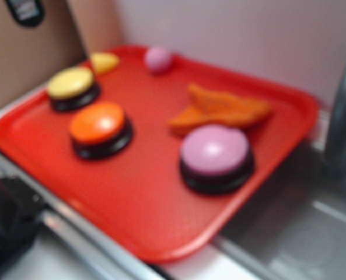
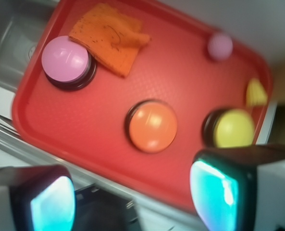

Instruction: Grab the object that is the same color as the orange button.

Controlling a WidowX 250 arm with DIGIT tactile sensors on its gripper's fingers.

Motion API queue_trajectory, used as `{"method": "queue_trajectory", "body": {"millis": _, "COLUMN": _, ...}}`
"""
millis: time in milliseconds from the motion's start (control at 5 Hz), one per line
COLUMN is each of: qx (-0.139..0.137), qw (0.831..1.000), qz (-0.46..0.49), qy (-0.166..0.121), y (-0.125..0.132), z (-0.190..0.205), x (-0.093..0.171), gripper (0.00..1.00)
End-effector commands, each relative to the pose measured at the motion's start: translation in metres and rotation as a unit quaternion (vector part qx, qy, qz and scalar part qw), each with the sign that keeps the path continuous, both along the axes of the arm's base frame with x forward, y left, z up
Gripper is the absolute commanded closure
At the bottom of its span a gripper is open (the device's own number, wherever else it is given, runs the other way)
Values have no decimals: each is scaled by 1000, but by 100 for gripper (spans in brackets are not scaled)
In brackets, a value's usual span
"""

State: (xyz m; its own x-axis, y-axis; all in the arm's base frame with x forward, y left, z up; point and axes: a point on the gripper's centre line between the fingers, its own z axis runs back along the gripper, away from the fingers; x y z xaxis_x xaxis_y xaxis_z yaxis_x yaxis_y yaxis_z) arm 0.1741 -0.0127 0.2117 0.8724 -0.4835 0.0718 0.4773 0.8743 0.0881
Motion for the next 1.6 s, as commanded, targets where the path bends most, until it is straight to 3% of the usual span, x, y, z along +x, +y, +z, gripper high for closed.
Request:
{"method": "queue_trajectory", "body": {"millis": 0, "qx": 74, "qw": 965, "qz": -244, "qy": -62, "y": -13, "z": 0, "x": 66, "gripper": 0}}
{"method": "queue_trajectory", "body": {"millis": 200, "qx": 63, "qw": 926, "qz": -360, "qy": -94, "y": -21, "z": -17, "x": 92, "gripper": 0}}
{"method": "queue_trajectory", "body": {"millis": 400, "qx": 8, "qw": 872, "qz": -466, "qy": -146, "y": -35, "z": -43, "x": 114, "gripper": 0}}
{"method": "queue_trajectory", "body": {"millis": 600, "qx": -42, "qw": 808, "qz": -566, "qy": -158, "y": -48, "z": -66, "x": 124, "gripper": 0}}
{"method": "queue_trajectory", "body": {"millis": 800, "qx": -65, "qw": 780, "qz": -606, "qy": -140, "y": -54, "z": -88, "x": 126, "gripper": 0}}
{"method": "queue_trajectory", "body": {"millis": 1400, "qx": -83, "qw": 787, "qz": -603, "qy": -98, "y": -68, "z": -148, "x": 137, "gripper": 0}}
